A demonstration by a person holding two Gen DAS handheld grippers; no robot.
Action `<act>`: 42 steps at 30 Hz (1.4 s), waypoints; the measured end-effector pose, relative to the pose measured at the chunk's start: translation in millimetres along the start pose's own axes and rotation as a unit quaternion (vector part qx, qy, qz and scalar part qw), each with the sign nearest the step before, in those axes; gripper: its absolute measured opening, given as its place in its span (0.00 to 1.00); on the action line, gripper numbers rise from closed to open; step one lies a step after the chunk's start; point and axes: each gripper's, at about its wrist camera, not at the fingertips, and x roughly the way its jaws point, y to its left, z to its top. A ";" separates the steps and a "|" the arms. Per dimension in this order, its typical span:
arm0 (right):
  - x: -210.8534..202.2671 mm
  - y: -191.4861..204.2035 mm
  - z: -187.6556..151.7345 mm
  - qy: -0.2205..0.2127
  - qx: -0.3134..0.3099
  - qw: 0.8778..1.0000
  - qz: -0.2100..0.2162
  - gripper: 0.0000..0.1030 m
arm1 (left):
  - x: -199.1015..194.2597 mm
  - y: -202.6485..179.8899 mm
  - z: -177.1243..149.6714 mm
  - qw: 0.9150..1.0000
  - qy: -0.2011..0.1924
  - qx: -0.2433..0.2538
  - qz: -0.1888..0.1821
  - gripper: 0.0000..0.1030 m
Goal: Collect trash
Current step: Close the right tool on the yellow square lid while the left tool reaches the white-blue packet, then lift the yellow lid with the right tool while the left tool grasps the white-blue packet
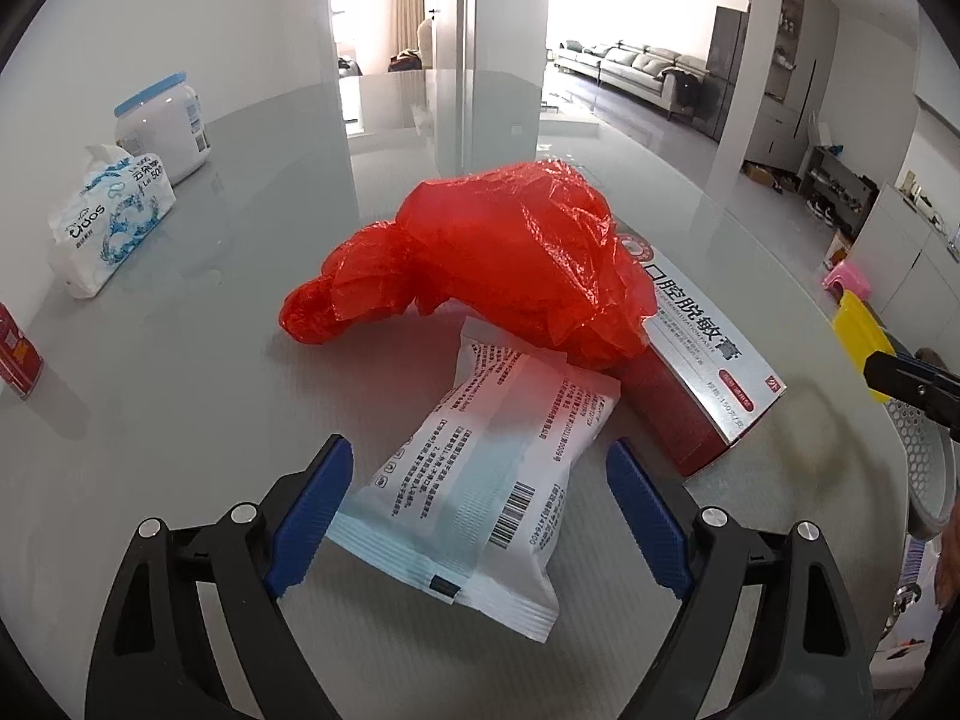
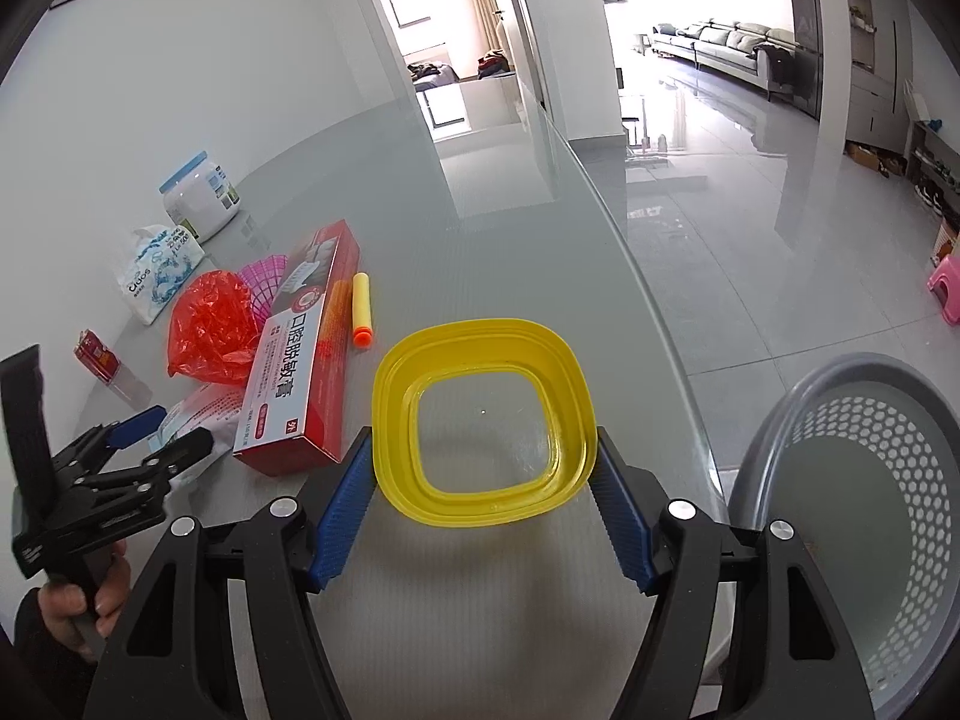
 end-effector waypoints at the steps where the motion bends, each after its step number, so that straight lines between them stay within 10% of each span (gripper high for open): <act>1: -1.0 -0.8 -0.9 0.000 0.001 1.000 -0.001 0.65 | 3.0 0.6 0.3 1.000 0.004 -0.002 -0.002 0.82; 16: -5.6 6.2 -9.4 0.006 0.000 1.000 0.006 0.65 | 5.2 6.8 -1.7 1.000 0.016 -0.011 -0.017 0.45; 28: -29.0 -2.5 -26.3 -0.009 0.011 1.000 0.019 0.65 | -63.1 -6.5 -41.0 0.999 -0.030 -0.024 0.018 0.44; 42: -88.7 -68.5 -59.0 -0.047 0.050 0.997 -0.021 0.65 | -89.3 -103.0 -30.3 0.996 -0.065 0.020 -0.057 0.44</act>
